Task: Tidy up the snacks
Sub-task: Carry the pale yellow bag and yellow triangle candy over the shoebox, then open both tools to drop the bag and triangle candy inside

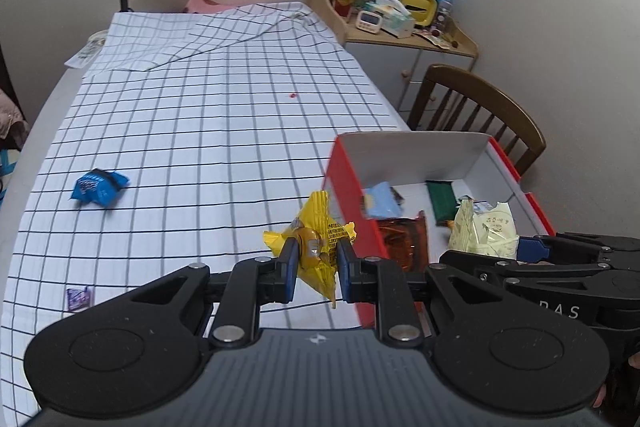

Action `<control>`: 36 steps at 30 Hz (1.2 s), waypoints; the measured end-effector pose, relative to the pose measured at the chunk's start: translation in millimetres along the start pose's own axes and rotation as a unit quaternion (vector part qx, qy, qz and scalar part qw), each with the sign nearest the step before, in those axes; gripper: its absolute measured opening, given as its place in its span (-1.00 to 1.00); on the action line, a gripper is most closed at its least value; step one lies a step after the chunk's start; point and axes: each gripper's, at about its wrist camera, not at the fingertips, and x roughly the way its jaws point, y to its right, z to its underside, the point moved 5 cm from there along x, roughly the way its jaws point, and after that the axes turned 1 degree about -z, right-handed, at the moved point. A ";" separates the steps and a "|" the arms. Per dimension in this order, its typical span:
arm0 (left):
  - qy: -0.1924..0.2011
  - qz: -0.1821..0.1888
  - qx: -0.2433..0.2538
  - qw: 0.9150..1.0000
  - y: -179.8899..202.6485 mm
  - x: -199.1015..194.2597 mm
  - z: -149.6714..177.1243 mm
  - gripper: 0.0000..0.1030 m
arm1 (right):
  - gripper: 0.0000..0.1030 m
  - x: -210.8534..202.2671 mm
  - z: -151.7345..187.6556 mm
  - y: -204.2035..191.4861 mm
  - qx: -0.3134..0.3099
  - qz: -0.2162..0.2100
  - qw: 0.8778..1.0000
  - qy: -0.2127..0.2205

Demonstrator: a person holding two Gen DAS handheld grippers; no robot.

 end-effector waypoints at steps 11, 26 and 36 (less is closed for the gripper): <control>-0.014 0.007 0.021 1.000 62.4 31.0 -10.5 -0.61 | 0.04 -18.3 -1.5 73.1 0.023 0.027 0.999 0.011; -0.051 -0.006 0.042 0.998 103.5 94.9 -27.9 -0.61 | 0.05 1.9 2.3 143.9 0.048 0.064 0.997 -0.015; -0.071 -0.027 0.065 0.995 113.6 146.6 -38.7 -0.61 | 0.05 34.0 1.5 160.1 0.049 0.072 0.995 -0.042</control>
